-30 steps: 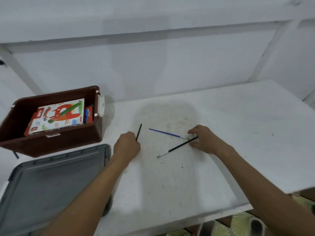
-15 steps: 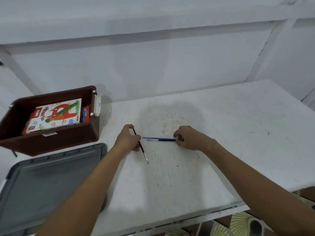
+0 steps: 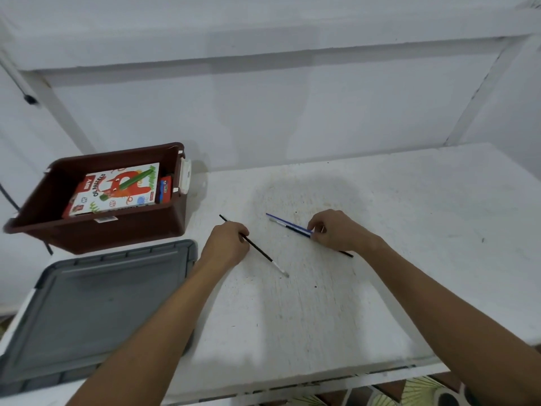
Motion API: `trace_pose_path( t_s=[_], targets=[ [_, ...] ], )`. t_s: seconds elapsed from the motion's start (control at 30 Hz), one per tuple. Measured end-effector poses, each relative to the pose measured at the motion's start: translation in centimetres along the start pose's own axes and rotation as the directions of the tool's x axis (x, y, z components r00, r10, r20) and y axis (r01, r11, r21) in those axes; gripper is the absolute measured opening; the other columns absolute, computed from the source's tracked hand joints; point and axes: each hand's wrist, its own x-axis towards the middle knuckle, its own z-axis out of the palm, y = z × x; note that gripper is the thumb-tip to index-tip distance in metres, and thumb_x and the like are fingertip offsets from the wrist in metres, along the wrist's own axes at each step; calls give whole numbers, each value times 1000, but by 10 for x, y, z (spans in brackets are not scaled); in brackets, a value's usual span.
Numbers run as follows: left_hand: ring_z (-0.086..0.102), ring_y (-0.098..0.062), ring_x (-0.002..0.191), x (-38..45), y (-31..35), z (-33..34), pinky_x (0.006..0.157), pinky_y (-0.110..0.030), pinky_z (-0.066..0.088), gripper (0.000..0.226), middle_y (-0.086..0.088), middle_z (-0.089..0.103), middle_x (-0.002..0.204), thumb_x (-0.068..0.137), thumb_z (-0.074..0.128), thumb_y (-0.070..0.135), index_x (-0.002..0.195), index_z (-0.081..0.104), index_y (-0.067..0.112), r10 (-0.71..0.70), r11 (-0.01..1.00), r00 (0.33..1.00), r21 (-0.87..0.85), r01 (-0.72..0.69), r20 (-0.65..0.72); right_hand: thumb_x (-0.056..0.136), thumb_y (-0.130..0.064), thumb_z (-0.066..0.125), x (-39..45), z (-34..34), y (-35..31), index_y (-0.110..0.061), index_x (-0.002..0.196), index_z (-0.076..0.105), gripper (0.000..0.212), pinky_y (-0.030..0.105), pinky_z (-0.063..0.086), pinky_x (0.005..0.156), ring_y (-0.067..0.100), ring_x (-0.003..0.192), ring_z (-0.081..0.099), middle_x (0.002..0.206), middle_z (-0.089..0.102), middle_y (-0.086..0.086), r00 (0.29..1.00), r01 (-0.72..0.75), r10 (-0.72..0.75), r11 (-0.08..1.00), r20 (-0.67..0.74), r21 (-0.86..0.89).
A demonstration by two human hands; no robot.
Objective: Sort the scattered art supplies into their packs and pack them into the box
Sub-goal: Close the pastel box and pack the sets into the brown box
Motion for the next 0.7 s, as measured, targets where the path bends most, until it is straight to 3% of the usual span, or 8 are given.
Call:
trace_pose_path(
  t_s=[0.1,0.2,0.27,0.37,0.47,0.53,0.63,0.7],
  targets=[
    [59,-15,78,1,0,-2,69,-25,51,25,-3,69,103,88,57,14,108,71,16,-13,1000,1000,25,13,0,91,-18,60,-7,-18,3,-16,99,70,14,19,39,71,8,76,55,91,63,-4,993,-4,18,994,-121,113],
    [59,-16,70,1,3,-1,61,-27,51,19,-2,67,94,88,58,15,100,73,17,-38,998,999,45,39,-5,86,-14,66,-14,-39,15,-20,89,71,8,19,45,61,9,64,56,83,67,-1,968,-5,98,928,-231,373],
    [59,-16,66,3,6,1,57,-26,48,16,-1,66,90,88,60,16,96,73,16,-57,997,998,52,56,7,83,-9,69,-20,-53,25,-18,87,71,10,25,52,70,14,70,61,83,69,2,958,32,147,800,-248,599],
    [60,-17,67,4,9,3,58,-29,50,13,1,64,83,87,62,16,92,73,15,-86,995,996,60,84,28,81,-1,69,-27,-70,35,-8,88,69,10,35,54,87,25,87,66,83,68,10,937,157,190,523,-294,838],
    [64,-19,69,3,10,6,59,-30,52,13,-3,69,83,84,62,16,87,74,12,-125,991,991,51,123,49,83,4,65,-25,-76,37,-2,91,64,10,37,56,84,30,85,68,78,67,10,918,238,231,325,-321,915],
    [61,-19,62,2,12,8,52,-27,45,14,-6,69,77,83,61,17,82,73,9,-151,988,986,46,148,67,82,3,66,-19,-74,36,-2,93,64,12,37,58,77,28,76,68,78,67,11,910,217,268,343,-316,914],
    [45,-15,48,0,19,13,47,-21,30,23,-2,50,55,81,59,15,59,55,11,-184,983,978,9,184,96,80,0,71,-2,-56,33,4,103,63,25,33,58,67,23,68,67,82,66,15,920,56,314,485,-233,873],
    [41,-13,47,-1,25,18,49,-22,30,29,1,43,51,80,60,12,56,44,14,-175,983,976,-35,181,133,78,-1,74,8,-36,28,5,104,64,29,31,59,62,23,67,66,83,68,17,930,-60,326,592,-171,804]
  ],
)
